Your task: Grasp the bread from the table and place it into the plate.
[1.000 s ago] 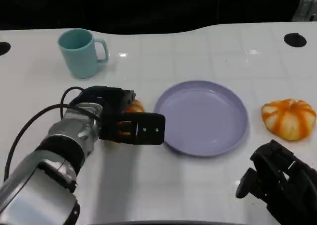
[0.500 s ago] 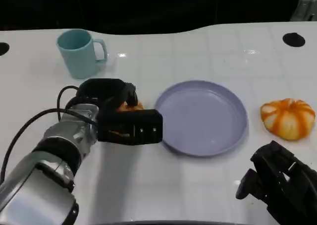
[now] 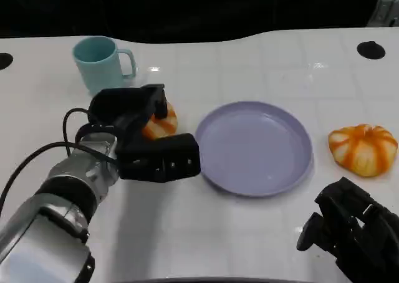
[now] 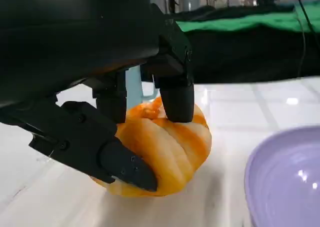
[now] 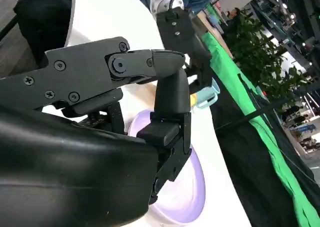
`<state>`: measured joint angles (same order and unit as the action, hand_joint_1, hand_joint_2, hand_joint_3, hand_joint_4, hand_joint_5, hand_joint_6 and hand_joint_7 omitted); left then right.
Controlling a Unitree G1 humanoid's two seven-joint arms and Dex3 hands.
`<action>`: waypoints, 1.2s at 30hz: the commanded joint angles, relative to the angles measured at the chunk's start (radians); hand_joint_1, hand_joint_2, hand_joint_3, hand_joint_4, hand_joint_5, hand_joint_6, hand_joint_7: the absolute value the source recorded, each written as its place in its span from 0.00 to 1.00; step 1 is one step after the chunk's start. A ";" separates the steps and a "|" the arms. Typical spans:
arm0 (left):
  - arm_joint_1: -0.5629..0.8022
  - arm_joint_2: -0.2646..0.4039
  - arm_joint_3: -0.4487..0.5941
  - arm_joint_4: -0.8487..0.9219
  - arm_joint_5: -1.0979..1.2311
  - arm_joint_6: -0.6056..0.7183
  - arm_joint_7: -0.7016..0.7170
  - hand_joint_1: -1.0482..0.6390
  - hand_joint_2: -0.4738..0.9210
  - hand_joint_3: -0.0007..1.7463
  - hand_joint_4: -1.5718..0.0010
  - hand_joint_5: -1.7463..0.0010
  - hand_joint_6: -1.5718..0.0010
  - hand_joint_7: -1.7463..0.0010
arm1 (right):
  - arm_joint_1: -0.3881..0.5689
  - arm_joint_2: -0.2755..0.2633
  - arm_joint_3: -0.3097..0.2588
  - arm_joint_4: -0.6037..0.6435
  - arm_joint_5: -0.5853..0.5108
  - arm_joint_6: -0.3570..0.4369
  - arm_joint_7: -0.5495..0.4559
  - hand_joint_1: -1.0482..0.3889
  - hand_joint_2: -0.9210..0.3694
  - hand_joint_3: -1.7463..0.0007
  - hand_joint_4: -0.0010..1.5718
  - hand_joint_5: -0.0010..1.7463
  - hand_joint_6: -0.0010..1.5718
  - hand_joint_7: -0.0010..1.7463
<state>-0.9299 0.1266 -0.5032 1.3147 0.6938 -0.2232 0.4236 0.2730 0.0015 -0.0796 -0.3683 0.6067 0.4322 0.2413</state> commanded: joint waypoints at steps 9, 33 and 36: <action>-0.056 0.011 0.070 -0.051 -0.071 -0.081 0.004 0.52 0.84 0.41 0.47 0.00 0.64 0.00 | -0.008 -0.010 -0.014 0.001 0.001 -0.004 -0.004 0.37 0.00 0.87 0.39 1.00 0.32 0.89; -0.216 -0.120 0.063 -0.084 -0.146 -0.171 -0.446 0.51 0.68 0.65 0.44 0.00 0.54 0.00 | 0.004 0.006 0.003 -0.011 -0.011 -0.008 -0.020 0.37 0.00 0.87 0.39 1.00 0.31 0.89; -0.222 -0.138 0.054 -0.077 -0.140 -0.166 -0.455 0.52 0.68 0.64 0.43 0.00 0.53 0.00 | 0.007 0.007 0.005 -0.015 -0.011 -0.006 -0.024 0.37 0.00 0.87 0.39 1.00 0.31 0.89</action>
<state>-1.1084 0.0032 -0.4409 1.2324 0.5473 -0.3900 -0.0160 0.2718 0.0111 -0.0677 -0.3691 0.5947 0.4320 0.2273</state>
